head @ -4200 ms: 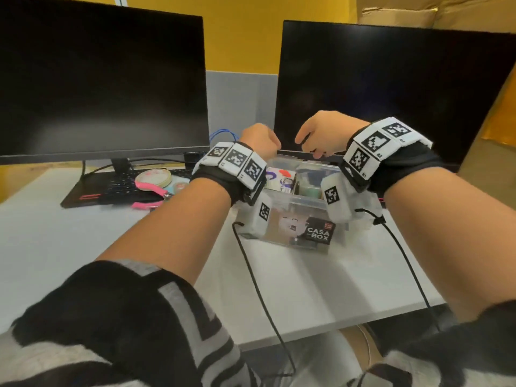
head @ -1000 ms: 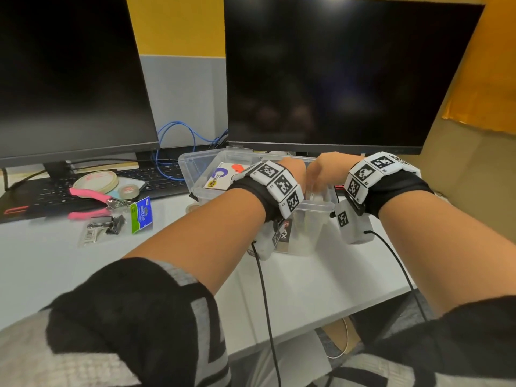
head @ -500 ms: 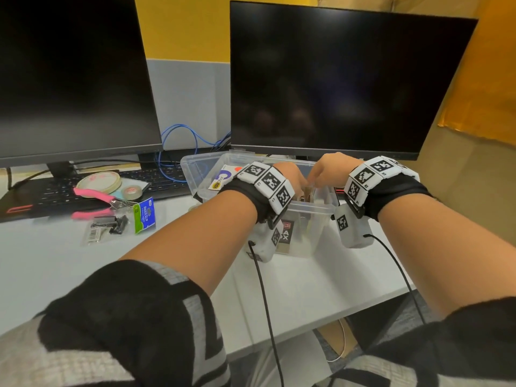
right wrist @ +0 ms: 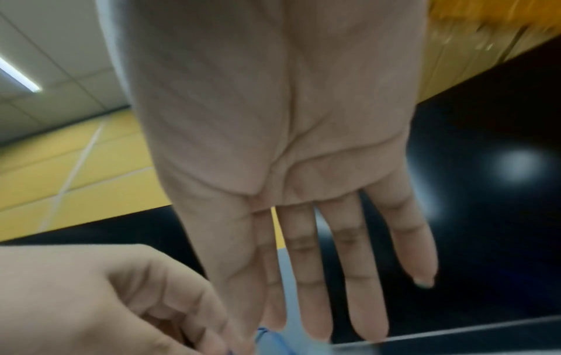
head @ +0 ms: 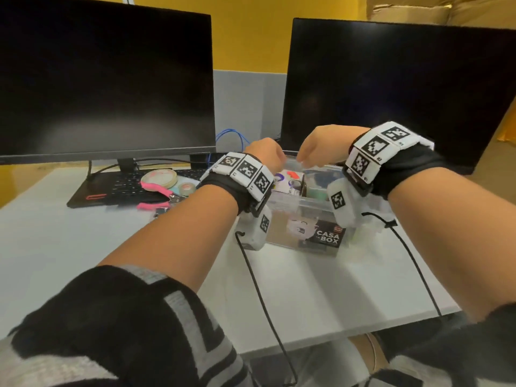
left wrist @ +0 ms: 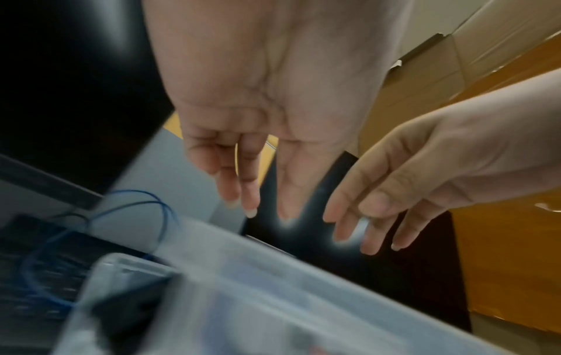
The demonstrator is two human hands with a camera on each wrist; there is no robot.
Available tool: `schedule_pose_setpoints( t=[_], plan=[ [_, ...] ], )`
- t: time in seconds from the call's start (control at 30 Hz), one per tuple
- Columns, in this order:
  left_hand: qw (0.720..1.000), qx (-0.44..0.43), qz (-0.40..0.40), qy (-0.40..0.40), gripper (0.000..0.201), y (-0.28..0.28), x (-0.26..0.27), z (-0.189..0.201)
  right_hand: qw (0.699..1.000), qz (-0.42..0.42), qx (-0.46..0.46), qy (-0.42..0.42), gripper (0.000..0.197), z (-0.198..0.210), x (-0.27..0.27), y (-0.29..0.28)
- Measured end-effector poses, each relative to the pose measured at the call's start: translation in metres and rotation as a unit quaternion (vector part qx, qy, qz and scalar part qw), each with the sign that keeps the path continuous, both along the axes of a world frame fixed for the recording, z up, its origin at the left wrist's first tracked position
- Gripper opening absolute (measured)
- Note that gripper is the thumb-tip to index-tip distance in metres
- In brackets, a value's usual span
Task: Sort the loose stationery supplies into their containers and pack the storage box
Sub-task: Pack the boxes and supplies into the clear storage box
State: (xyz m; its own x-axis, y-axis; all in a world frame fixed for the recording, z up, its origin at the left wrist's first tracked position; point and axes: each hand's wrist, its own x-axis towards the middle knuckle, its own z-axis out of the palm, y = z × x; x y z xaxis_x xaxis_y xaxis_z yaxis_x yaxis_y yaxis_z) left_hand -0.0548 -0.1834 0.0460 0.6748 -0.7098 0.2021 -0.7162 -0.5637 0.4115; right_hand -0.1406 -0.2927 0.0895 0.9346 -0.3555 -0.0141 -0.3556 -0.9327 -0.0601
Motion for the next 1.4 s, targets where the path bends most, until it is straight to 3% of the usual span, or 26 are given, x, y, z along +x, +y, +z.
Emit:
schedule_pose_setpoints(
  t=[0.23,0.4,0.53,0.67,0.8,0.9,1.0,1.1,1.27,1.33,1.4],
  plan=[
    [0.990,0.051,0.128,0.013,0.031,0.094,0.068,-0.026,0.994,0.072,0.067,-0.054,0.026,-0.019,0.075,0.093],
    [0.979,0.094,0.181,0.014,0.032,0.136,0.107,-0.057,0.990,0.058,0.108,-0.066,0.026,-0.063,0.140,0.131],
    [0.979,0.137,0.146,0.043,0.045,0.143,0.126,-0.080,0.979,0.017,0.175,-0.103,0.032,-0.105,0.176,0.127],
    [0.976,0.170,0.132,0.016,0.060,0.142,0.151,-0.100,0.983,-0.013,0.154,-0.095,0.033,-0.121,0.204,0.117],
    [0.966,0.220,0.133,-0.012,0.062,0.133,0.164,-0.107,0.991,-0.017,0.122,-0.058,0.033,-0.129,0.227,0.109],
    [0.961,0.245,0.128,0.013,0.065,0.125,0.169,-0.111,0.994,-0.013,0.111,0.005,0.037,-0.131,0.246,0.112],
    [0.956,0.263,0.127,0.031,0.068,0.120,0.176,-0.115,0.993,0.006,0.121,0.012,0.038,-0.135,0.258,0.114],
    [0.952,0.282,0.116,0.015,0.067,0.121,0.176,-0.114,0.993,0.018,0.116,0.029,0.026,-0.138,0.266,0.117],
    [0.957,0.276,0.085,0.021,0.055,0.125,0.170,-0.106,0.989,-0.005,0.146,-0.028,0.030,-0.135,0.265,0.113],
    [0.963,0.266,0.048,0.019,0.048,0.126,0.166,-0.104,0.989,-0.013,0.150,0.011,0.019,-0.134,0.264,0.110],
    [0.967,0.250,0.028,0.031,0.047,0.124,0.156,-0.101,0.986,-0.034,0.162,0.018,0.020,-0.132,0.260,0.107]
  ],
)
